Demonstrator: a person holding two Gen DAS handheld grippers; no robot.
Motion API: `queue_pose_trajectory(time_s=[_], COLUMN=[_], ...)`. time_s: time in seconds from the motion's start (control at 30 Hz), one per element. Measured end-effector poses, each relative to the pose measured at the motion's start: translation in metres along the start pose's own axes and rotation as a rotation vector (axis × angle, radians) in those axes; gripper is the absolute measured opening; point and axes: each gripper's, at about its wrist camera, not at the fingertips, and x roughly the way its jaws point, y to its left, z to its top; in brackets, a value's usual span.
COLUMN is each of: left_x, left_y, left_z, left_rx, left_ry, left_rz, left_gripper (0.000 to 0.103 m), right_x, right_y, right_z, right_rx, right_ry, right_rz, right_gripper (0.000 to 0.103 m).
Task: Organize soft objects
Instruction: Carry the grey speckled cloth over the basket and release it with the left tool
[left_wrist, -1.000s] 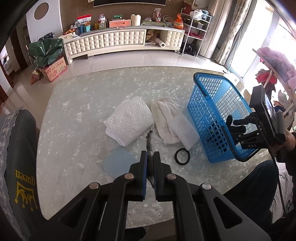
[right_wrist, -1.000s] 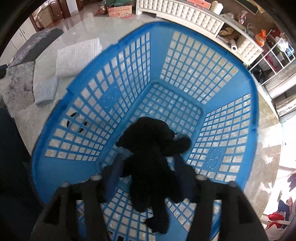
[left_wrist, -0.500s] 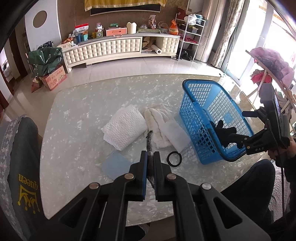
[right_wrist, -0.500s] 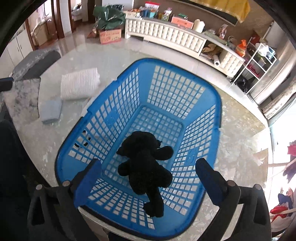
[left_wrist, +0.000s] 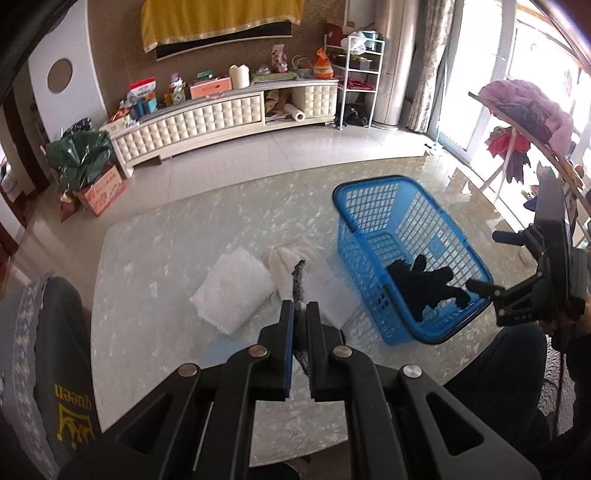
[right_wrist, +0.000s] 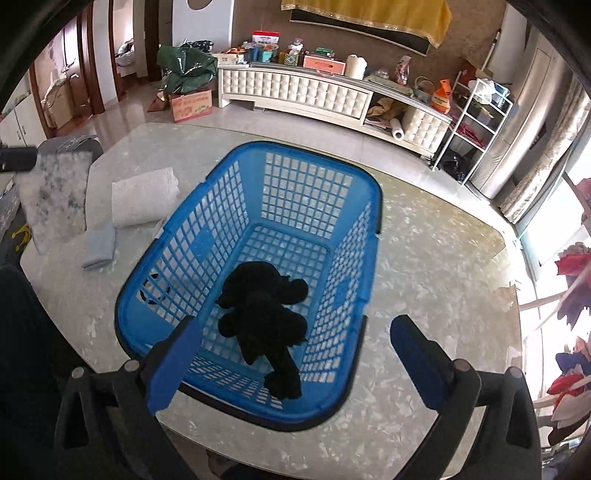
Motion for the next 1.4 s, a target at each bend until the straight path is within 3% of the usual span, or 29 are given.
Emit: queue_pose_trajectory(time_s=[0.4, 0.7, 1.07, 1.4], left_x=[0.014, 0.045, 0.091, 0.139], left_y=[-0.052, -0.086, -0.113, -0.127], left_z=[0.052, 0.085, 0.091, 0.096], left_rx=[0.116, 0.185, 0.297, 0.378], left_ry=[-0.041, -0.035, -0.004, 0.028], left_rz=[-0.065, -0.136, -0.227, -0.265], left_gripper=[0.005, 0.005, 0.005, 0.005], right_x=[0.003, 0.012, 0.021, 0.031], right_y=[-0.025, -0.036, -0.046, -0.05], right_z=[-0.015, -0.017, -0.017, -0.015], right_rx=[0.096, 0.139, 0.168, 0.199], right_ry=[-0.003, 0.0, 0.009, 0.015], right_rz=[0.016, 0.039, 0.074, 0.111], right_gripper=[0.102, 0.102, 0.102, 0.102])
